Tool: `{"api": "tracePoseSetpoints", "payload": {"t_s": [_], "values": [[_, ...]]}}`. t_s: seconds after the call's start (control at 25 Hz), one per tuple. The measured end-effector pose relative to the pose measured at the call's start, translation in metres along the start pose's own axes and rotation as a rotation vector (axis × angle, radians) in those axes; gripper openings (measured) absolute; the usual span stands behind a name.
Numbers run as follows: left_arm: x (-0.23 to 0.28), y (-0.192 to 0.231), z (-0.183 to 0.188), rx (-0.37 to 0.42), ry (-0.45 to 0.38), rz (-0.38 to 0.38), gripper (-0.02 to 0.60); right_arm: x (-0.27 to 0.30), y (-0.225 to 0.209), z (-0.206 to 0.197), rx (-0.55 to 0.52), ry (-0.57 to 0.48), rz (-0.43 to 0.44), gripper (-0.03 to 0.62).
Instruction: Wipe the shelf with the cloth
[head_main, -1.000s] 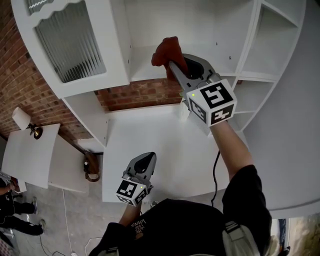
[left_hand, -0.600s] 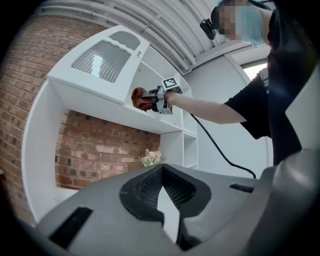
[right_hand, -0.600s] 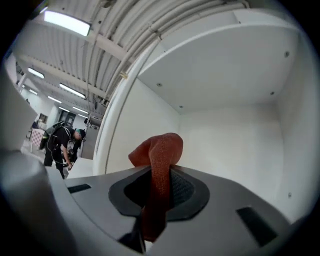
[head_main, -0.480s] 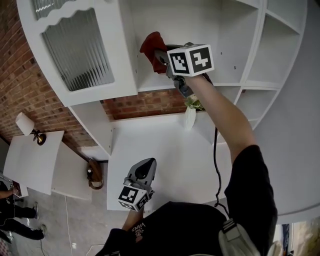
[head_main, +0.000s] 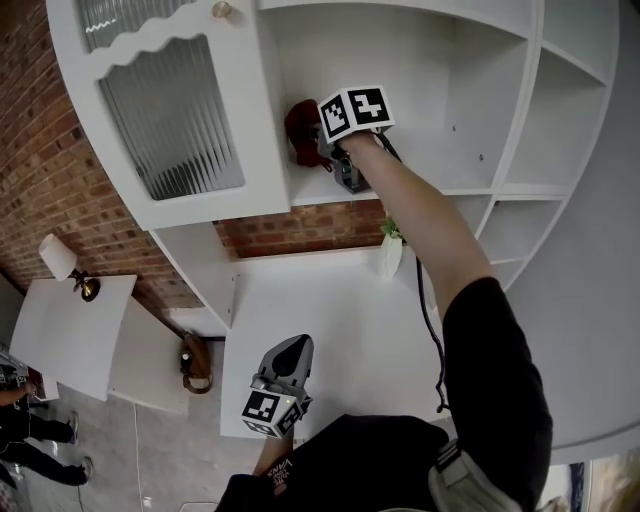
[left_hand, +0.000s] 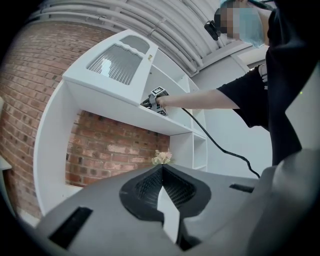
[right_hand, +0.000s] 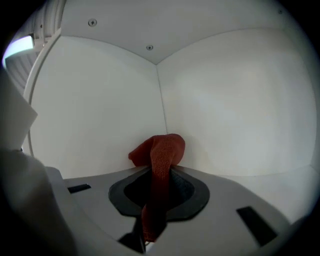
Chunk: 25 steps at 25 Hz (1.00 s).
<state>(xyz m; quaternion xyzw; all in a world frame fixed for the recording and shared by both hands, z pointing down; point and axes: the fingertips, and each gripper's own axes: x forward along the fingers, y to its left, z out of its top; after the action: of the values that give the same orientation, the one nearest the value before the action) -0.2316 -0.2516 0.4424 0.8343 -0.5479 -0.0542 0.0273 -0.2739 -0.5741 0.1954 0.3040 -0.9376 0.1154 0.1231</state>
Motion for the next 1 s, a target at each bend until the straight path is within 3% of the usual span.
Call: {"api": "tracePoseSetpoints", "payload": {"t_s": [0.32,0.6,0.72,1.0], "values": [[0.008,0.004,-0.006,0.010,0.000,-0.013,0.006,0.022,-0.005,-0.010,-0.102,0.144,-0.058,0.058],[0.013,0.004,-0.007,-0.006,-0.007,-0.031,0.006,0.031,-0.017,-0.017,-0.161,0.207,-0.098,0.060],[0.013,0.008,-0.013,-0.017,-0.003,-0.031,0.006,0.025,-0.030,-0.017,-0.222,0.238,-0.148,0.060],[0.024,0.000,-0.013,-0.028,-0.003,-0.079,0.006,-0.022,-0.089,-0.013,-0.228,0.258,-0.291,0.060]]}}
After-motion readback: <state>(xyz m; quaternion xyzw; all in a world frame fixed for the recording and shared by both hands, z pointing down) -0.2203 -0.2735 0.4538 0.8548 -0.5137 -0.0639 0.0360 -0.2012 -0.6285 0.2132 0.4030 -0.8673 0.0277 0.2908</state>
